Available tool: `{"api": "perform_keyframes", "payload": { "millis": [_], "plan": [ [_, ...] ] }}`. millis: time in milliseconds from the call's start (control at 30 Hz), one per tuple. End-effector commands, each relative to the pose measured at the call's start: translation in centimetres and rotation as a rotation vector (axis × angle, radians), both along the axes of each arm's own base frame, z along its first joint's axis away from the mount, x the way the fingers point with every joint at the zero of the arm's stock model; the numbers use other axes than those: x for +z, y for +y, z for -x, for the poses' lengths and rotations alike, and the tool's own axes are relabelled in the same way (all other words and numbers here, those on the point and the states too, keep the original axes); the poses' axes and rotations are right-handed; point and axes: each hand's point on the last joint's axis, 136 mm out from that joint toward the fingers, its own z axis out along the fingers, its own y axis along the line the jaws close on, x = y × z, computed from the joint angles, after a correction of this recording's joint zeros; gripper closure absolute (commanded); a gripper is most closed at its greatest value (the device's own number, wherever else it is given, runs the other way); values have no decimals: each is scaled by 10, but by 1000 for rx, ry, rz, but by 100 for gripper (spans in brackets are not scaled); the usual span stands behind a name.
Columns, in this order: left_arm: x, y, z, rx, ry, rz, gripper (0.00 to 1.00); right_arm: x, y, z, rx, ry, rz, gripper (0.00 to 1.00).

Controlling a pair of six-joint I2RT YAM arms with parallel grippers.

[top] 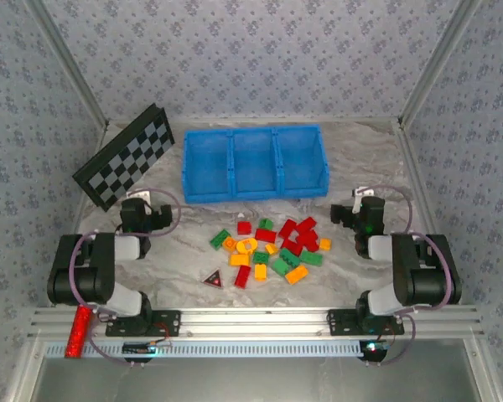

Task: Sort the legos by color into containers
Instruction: Pick up the lego from the middle-right of the table.

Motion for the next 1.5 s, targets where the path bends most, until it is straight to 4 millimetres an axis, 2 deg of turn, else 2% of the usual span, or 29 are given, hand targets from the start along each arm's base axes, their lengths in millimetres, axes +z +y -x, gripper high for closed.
{"api": "perform_keyframes", "payload": {
  "millis": [0,1467],
  "plan": [
    [48,-4,-41,-23,-204,-38,1,38,-4,-35,15,-168,32,0],
    [48,-3,-41,-23,-204,-37,1,38,-5,-34,18,-167,23,0]
  ]
}}
